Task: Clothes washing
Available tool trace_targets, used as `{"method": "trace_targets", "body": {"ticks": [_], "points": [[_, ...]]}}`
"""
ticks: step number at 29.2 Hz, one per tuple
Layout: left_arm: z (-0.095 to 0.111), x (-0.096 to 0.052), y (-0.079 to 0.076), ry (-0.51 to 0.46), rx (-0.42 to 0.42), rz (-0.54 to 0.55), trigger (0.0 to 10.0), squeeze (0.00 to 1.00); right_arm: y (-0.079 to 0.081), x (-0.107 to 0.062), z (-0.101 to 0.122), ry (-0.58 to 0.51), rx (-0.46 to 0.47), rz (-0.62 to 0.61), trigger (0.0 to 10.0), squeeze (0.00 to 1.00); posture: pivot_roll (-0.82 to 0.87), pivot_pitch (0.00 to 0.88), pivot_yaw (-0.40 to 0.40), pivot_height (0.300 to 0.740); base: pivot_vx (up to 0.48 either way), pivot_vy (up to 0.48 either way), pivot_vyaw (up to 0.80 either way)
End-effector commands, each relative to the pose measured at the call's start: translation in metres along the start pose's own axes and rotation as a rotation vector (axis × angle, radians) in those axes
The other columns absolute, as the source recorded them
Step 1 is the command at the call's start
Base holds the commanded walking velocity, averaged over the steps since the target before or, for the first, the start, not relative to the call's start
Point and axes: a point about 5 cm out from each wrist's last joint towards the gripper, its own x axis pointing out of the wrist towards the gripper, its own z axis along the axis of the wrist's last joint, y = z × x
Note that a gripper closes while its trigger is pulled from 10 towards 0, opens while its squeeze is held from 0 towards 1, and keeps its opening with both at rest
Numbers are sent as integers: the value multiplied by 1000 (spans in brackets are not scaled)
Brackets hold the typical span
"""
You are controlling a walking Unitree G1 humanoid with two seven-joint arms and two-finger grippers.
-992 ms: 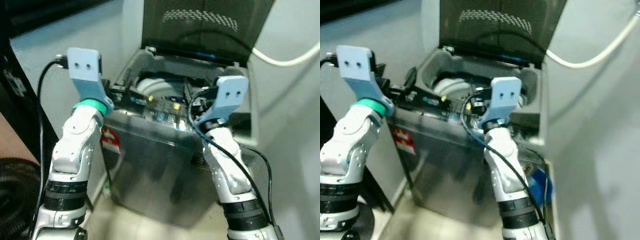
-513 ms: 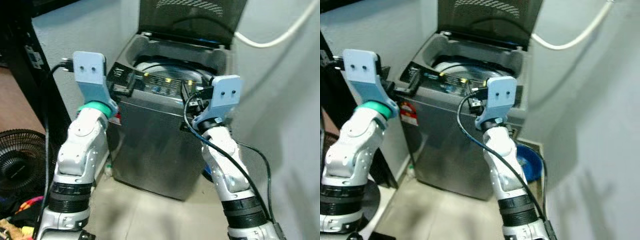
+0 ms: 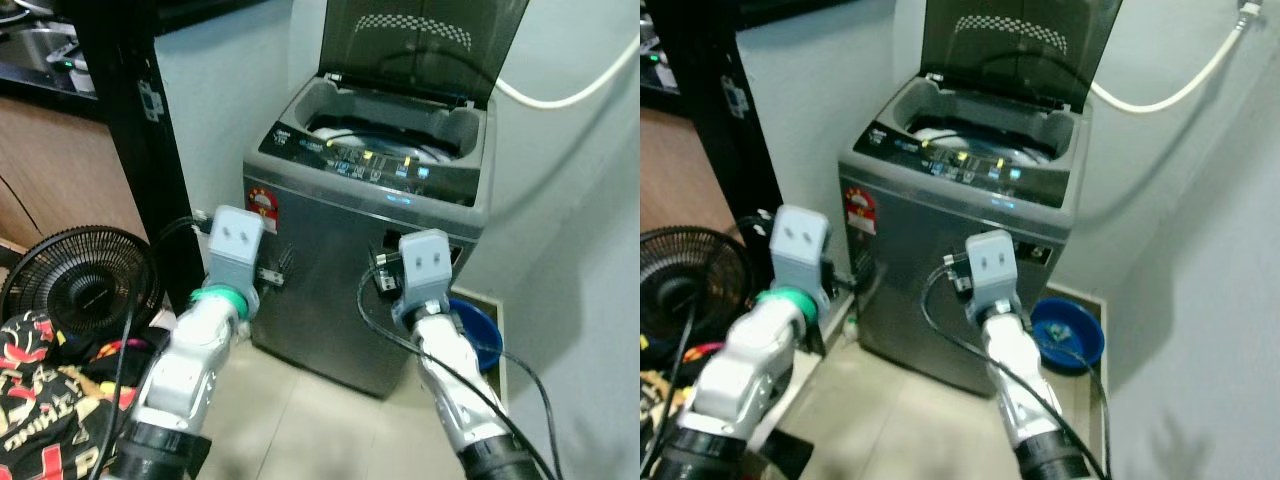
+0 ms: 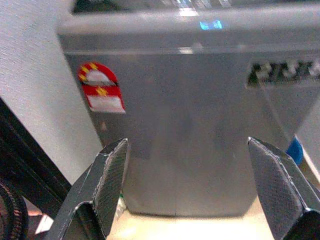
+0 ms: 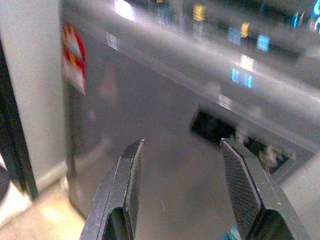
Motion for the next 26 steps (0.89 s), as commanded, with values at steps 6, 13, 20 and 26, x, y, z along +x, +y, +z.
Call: {"method": "trace_targets", "body": {"ticks": [6,13,20,26], "points": [[-54,-12,-4,163,30,6,10000,0,15,-36,-69,240,-97,73,10000,0,153,0,-16,740,0,0,794],[-116,-36,12,375,73,54,10000,0,0,-69,-111,418,25,-39,10000,0,133,0,0,740,0,0,788],[-126,-41,18,411,97,68,10000,0,-1,-64,-108,389,38,-51,10000,0,128,0,10,740,0,0,781],[-129,-41,24,413,111,75,10000,0,5,-64,-108,378,37,-35,10000,0,129,0,6,740,0,0,777]]}}
